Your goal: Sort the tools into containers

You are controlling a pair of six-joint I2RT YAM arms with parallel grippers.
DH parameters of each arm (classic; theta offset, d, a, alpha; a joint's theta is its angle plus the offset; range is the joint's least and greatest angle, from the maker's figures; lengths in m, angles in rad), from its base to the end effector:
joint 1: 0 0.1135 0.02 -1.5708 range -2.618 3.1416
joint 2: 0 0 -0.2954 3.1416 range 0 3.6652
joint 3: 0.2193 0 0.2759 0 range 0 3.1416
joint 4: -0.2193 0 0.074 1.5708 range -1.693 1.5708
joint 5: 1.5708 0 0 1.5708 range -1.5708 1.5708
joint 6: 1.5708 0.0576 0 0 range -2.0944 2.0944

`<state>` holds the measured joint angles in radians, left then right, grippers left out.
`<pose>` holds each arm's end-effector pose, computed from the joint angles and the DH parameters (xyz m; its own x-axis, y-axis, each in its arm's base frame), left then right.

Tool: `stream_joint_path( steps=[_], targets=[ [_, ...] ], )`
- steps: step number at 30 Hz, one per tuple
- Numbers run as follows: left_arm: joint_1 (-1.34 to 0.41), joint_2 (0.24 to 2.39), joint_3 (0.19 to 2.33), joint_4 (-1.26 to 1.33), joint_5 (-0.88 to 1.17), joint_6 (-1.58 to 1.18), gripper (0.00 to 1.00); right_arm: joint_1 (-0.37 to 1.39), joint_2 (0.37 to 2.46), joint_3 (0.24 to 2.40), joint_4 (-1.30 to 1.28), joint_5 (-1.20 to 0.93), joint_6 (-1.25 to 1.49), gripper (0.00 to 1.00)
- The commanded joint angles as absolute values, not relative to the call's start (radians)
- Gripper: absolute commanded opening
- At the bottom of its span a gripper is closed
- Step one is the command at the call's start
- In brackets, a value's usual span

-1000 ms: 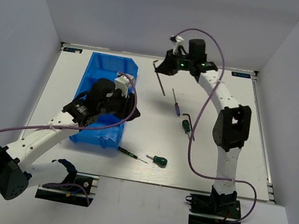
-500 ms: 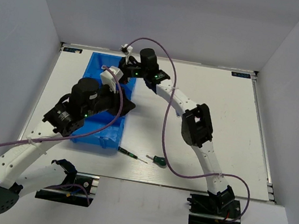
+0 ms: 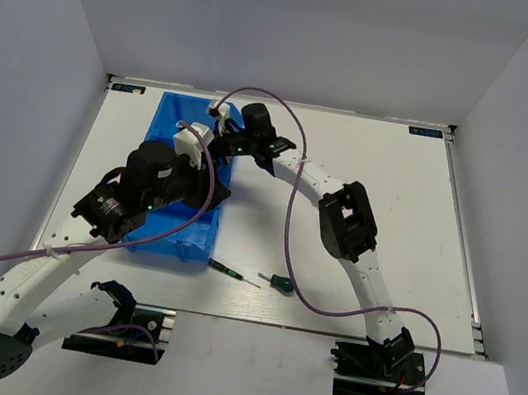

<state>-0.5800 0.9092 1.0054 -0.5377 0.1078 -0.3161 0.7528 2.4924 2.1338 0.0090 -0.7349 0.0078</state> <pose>0.1802 -0.1255 0.3761 -0.5344 -0.0194 -0.8450 0.4841 0.8125 -0.3247 0.4393 0.4645 0.2138 -0.2575 -0.2333 -0.9377 -0.9650 0.1126 0.2370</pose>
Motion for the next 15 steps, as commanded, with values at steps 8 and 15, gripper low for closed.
stream_joint_path(
  steps=[8, 15],
  targets=[
    [-0.584, 0.980, 1.045, -0.629, 0.141, -0.336, 0.22, 0.681, 2.100, 2.043, -0.424, -0.329, -0.170, 0.02],
    [-0.624, 1.293, 1.127, -0.879, 0.126, -0.266, 0.00, 0.563, 1.818, 1.637, -0.639, -0.072, -0.235, 0.00]
  ],
)
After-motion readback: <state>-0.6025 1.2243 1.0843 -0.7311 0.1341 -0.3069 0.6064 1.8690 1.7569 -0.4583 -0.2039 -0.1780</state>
